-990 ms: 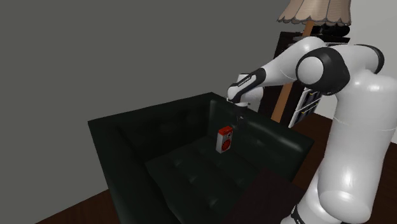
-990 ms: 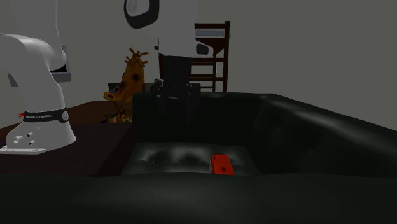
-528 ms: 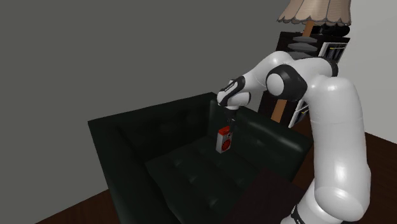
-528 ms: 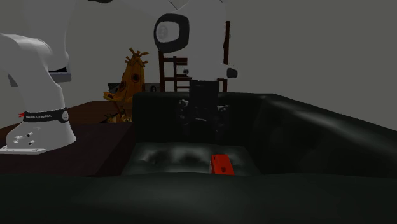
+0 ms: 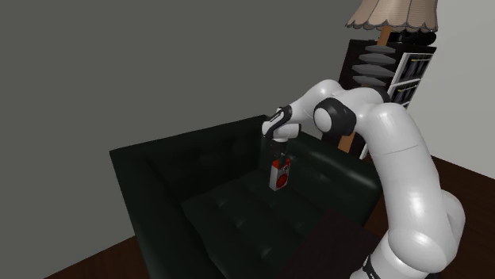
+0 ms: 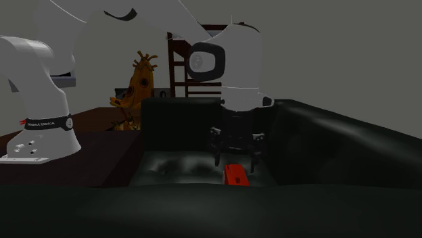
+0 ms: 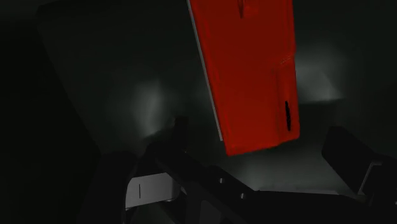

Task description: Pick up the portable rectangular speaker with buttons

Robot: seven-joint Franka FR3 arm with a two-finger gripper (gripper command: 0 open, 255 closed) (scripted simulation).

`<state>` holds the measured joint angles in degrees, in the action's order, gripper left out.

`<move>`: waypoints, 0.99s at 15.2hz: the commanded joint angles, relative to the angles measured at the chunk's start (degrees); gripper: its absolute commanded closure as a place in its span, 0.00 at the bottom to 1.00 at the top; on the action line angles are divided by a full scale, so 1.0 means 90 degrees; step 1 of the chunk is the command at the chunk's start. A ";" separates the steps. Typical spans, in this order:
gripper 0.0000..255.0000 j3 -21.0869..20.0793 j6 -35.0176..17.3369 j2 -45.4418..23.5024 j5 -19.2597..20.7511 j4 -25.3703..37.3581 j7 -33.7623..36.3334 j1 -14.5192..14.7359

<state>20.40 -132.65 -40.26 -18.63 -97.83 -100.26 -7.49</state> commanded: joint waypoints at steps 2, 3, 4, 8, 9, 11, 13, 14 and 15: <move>0.00 -0.0062 -0.0138 -0.0184 -0.0064 0.0048 -0.0049 -0.0047; 0.00 -0.0082 -0.0188 -0.0247 -0.0086 0.0061 -0.0061 -0.0062; 0.00 -0.0094 -0.0217 -0.0282 -0.0099 0.0067 -0.0068 -0.0070; 1.00 -0.0095 -0.0212 -0.0290 -0.0099 0.0079 -0.0070 -0.0074; 1.00 -0.0094 -0.0213 -0.0289 -0.0099 0.0078 -0.0070 -0.0075; 1.00 -0.0096 -0.0221 -0.0287 -0.0100 0.0068 -0.0069 -0.0071; 1.00 -0.0095 -0.0222 -0.0285 -0.0100 0.0063 -0.0070 -0.0071; 1.00 -0.0096 -0.0226 -0.0285 -0.0101 0.0060 -0.0072 -0.0072; 1.00 -0.0095 -0.0224 -0.0283 -0.0100 0.0061 -0.0071 -0.0071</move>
<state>19.49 -134.63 -42.73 -19.55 -97.28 -100.90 -8.07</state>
